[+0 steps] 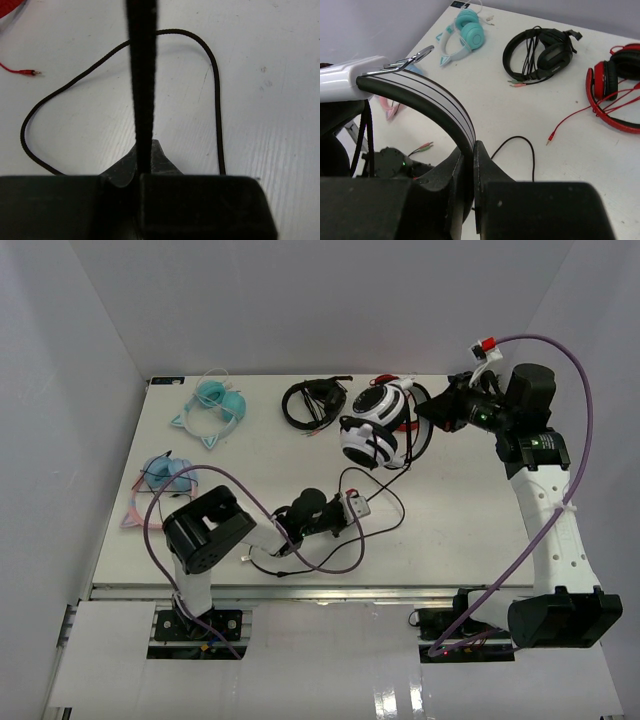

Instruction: Wrap the headphones

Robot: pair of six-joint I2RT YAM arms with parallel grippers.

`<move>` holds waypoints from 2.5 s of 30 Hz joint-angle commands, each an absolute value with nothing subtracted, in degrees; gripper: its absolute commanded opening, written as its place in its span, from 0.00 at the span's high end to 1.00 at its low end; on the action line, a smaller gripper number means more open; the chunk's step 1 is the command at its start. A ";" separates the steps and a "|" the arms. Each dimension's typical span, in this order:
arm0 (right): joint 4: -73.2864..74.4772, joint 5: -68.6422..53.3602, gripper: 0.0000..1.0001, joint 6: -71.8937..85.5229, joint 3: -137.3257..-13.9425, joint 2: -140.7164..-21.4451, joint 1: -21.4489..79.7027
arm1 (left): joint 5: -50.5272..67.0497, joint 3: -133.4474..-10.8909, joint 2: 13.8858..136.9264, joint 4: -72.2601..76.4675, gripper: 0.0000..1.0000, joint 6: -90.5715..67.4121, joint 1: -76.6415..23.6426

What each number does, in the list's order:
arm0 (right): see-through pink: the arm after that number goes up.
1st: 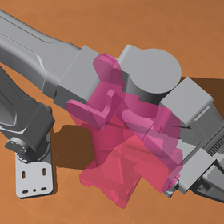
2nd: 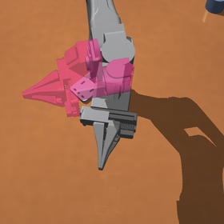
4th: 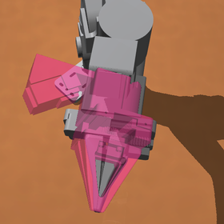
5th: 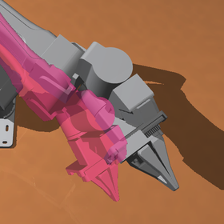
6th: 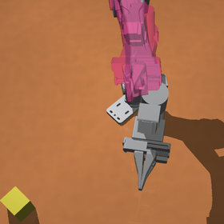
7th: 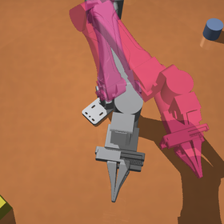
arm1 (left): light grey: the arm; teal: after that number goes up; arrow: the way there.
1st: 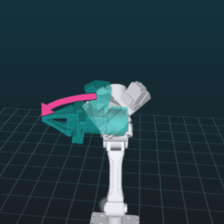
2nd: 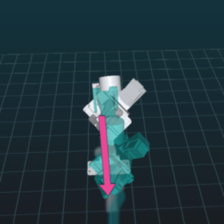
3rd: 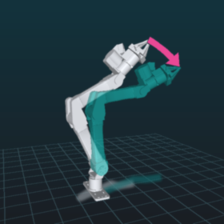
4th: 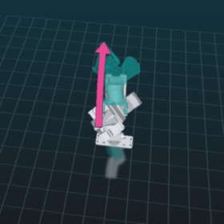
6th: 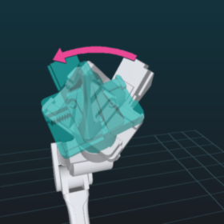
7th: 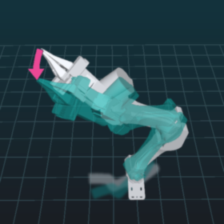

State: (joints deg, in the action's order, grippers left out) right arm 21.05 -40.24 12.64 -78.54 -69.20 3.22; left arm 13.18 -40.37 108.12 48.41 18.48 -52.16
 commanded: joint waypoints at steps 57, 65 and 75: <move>3.66 29.44 0.92 -17.45 -70.85 -76.38 30.58 | 55.43 -74.26 92.98 1.04 0.52 -36.91 -38.60; 9.54 15.03 0.92 0.42 -76.66 -76.17 24.50 | 39.82 -69.50 90.15 6.27 0.45 -27.33 -45.45; 11.86 -4.12 0.92 11.75 -80.08 -72.94 15.47 | 17.39 -48.87 88.22 27.18 0.33 -9.52 -55.86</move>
State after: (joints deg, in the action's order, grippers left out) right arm 15.74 6.51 2.46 -75.93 -78.04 18.38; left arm 29.62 -54.41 88.98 15.11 -19.52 -53.71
